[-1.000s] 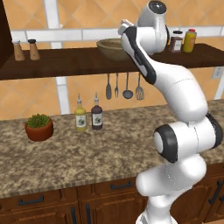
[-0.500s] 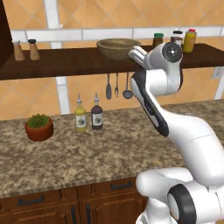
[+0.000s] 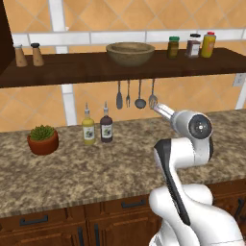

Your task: Pick up the bowls on the counter and stack them on top of one another in the open cabinet. Place the smaller bowl on top of the larger bowl.

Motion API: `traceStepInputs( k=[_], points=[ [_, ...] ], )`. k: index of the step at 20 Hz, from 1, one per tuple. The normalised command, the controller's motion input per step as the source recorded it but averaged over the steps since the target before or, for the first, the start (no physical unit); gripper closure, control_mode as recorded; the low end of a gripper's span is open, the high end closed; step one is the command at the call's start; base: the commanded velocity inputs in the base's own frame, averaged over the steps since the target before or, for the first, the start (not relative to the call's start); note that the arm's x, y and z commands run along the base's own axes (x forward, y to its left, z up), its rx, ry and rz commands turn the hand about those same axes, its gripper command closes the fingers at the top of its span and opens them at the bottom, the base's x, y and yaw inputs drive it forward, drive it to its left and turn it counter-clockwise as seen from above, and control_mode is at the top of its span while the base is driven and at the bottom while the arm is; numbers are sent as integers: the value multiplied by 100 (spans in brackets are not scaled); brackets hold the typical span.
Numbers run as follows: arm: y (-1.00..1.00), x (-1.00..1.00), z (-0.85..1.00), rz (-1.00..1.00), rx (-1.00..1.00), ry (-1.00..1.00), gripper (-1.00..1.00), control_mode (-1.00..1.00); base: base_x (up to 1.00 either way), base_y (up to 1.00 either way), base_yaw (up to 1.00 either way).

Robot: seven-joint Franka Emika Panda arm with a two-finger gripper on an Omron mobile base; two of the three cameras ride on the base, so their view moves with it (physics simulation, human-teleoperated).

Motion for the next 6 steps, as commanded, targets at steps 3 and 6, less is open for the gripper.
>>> traceStepInputs(
  k=[3, 6],
  points=[
    [-21, -100, -51, -5, -16, -34, -100, -100, 0, 0, 0],
    [-5, -93, 4, 2, -22, -59, -100, -100, 0, 0, 0]
  ],
)
